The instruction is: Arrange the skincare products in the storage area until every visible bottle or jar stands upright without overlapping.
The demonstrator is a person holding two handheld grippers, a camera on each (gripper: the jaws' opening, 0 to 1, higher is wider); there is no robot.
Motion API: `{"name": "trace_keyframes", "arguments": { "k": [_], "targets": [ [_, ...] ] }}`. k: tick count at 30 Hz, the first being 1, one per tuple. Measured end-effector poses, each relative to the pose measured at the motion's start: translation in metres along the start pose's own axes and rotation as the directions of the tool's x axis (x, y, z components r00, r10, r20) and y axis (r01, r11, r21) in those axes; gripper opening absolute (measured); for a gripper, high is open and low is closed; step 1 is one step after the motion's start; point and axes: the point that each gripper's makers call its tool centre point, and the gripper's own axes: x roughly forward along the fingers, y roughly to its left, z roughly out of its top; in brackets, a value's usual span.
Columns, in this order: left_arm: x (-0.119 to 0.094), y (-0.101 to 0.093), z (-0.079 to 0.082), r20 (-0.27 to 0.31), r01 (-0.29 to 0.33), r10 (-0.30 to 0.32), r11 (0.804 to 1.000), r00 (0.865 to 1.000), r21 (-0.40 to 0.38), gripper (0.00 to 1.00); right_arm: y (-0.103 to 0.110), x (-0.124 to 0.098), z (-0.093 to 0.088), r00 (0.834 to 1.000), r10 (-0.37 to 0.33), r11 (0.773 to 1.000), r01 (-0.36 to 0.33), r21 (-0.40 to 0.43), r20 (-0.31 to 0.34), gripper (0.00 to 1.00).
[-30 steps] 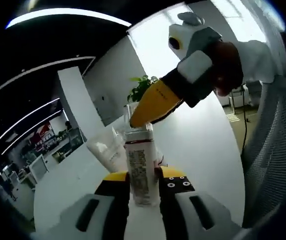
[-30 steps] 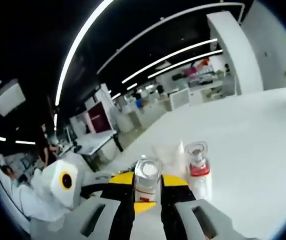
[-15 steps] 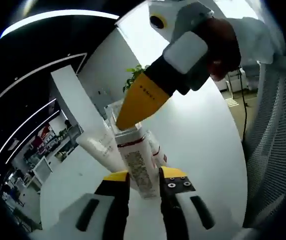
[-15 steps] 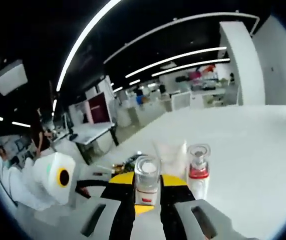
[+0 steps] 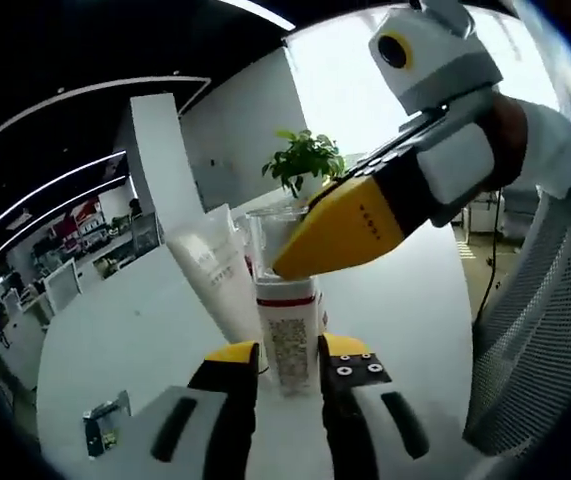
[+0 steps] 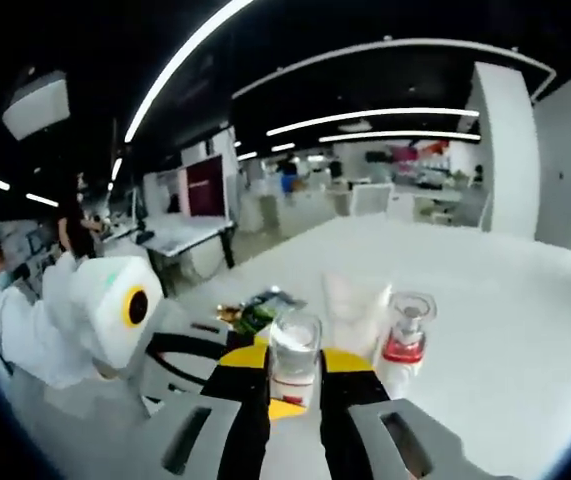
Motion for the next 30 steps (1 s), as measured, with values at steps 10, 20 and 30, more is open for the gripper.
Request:
{"name": "trace_keyframes", "arguments": {
  "k": [10, 20, 30],
  "targets": [
    [0.006, -0.012, -0.010, 0.012, 0.091, -0.090, 0.981, 0.996, -0.171, 0.16, 0.001, 0.003, -0.012, 0.999, 0.002, 0.999, -0.004, -0.043, -0.046, 0.11],
    [0.020, -0.018, -0.015, 0.058, 0.153, -0.146, 0.978, 0.988, -0.140, 0.16, -0.005, 0.003, -0.022, 0.995, -0.019, 0.996, 0.011, -0.090, -0.097, 0.12],
    [0.032, -0.018, -0.023, 0.083, 0.180, -0.170, 0.975, 0.982, -0.131, 0.16, -0.014, 0.004, -0.035, 0.990, -0.050, 0.992, 0.034, -0.120, -0.134, 0.12]
  ]
}}
